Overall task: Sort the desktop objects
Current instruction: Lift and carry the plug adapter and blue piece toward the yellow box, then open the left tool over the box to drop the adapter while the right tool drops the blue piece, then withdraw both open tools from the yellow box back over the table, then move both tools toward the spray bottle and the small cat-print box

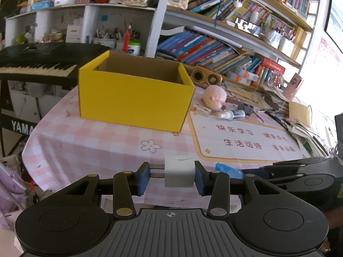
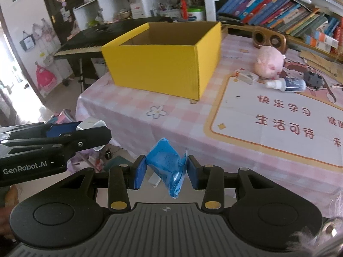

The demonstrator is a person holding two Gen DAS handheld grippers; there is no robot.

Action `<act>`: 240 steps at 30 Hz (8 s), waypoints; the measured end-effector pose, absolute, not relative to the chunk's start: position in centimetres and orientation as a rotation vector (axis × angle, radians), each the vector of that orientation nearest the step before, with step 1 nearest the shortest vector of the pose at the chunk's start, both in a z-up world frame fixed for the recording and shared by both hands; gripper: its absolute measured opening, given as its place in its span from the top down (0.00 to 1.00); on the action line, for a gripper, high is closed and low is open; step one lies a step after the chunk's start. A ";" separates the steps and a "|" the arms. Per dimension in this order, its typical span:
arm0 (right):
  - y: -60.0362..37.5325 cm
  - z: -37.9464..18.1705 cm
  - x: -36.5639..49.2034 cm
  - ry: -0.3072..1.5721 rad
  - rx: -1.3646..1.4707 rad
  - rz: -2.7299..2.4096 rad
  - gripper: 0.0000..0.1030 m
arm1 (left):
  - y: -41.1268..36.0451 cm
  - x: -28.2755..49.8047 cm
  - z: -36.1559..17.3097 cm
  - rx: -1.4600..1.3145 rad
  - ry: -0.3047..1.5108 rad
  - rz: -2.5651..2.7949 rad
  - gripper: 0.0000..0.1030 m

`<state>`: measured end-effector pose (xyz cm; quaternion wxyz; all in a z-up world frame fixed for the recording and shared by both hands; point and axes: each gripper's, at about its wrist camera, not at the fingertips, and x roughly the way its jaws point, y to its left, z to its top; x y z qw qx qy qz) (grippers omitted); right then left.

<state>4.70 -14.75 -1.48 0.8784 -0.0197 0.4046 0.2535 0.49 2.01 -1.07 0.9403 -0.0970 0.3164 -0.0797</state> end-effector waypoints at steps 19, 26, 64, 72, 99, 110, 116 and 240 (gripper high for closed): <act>-13.4 -1.3 5.3 0.838 -0.052 0.539 0.63 | 2.9 1.0 -1.1 -0.195 0.641 -0.163 0.59; -12.7 -1.2 5.8 0.830 -0.057 0.542 0.63 | 3.6 1.3 -0.9 -0.193 0.627 -0.164 0.59; -11.7 7.8 23.3 0.542 -0.017 0.617 0.64 | 5.4 16.2 5.3 -0.129 0.434 -0.042 0.59; -11.0 6.9 28.5 0.569 -0.004 0.660 0.64 | 4.0 21.2 2.6 -0.056 0.552 -0.029 0.59; 2.4 -0.5 38.3 0.934 -0.395 1.035 0.64 | 1.8 26.9 -2.9 -0.028 0.900 -0.103 0.37; 3.9 -1.3 39.4 1.016 -0.398 1.094 0.63 | 1.9 23.7 -1.0 -0.022 0.796 -0.053 0.34; 3.8 -0.4 38.3 0.984 -0.356 1.123 0.45 | 2.0 23.3 -0.4 -0.024 0.775 -0.059 0.34; -27.9 -1.3 8.7 0.735 0.031 0.046 0.17 | -10.3 10.9 -1.3 -0.018 0.630 -0.380 0.07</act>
